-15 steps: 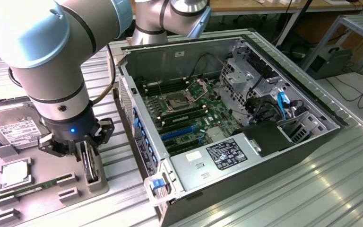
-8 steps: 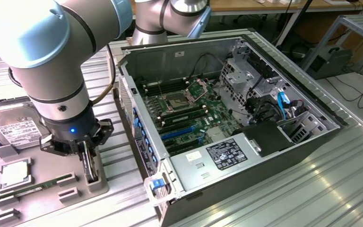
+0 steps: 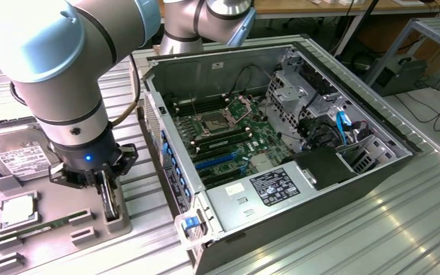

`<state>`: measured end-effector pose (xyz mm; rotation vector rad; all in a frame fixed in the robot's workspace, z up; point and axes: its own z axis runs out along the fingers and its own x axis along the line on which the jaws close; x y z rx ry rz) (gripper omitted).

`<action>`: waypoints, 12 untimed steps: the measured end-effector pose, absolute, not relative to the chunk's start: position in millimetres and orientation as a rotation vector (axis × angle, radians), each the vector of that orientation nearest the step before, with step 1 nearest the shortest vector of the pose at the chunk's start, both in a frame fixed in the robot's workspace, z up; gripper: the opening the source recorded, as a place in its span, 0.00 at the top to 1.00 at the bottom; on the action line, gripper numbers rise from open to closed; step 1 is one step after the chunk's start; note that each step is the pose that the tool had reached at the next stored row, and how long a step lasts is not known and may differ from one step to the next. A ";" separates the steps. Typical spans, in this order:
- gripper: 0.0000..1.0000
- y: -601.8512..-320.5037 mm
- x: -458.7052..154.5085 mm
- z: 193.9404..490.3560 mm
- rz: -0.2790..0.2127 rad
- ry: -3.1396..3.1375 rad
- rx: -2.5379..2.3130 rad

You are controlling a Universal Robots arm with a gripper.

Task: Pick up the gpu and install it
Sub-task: 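Pick up the gpu and move the gpu toward the slot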

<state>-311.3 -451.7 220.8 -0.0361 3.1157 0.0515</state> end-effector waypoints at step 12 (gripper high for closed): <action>0.71 -451.9 -311.8 221.6 0.051 3.115 -0.036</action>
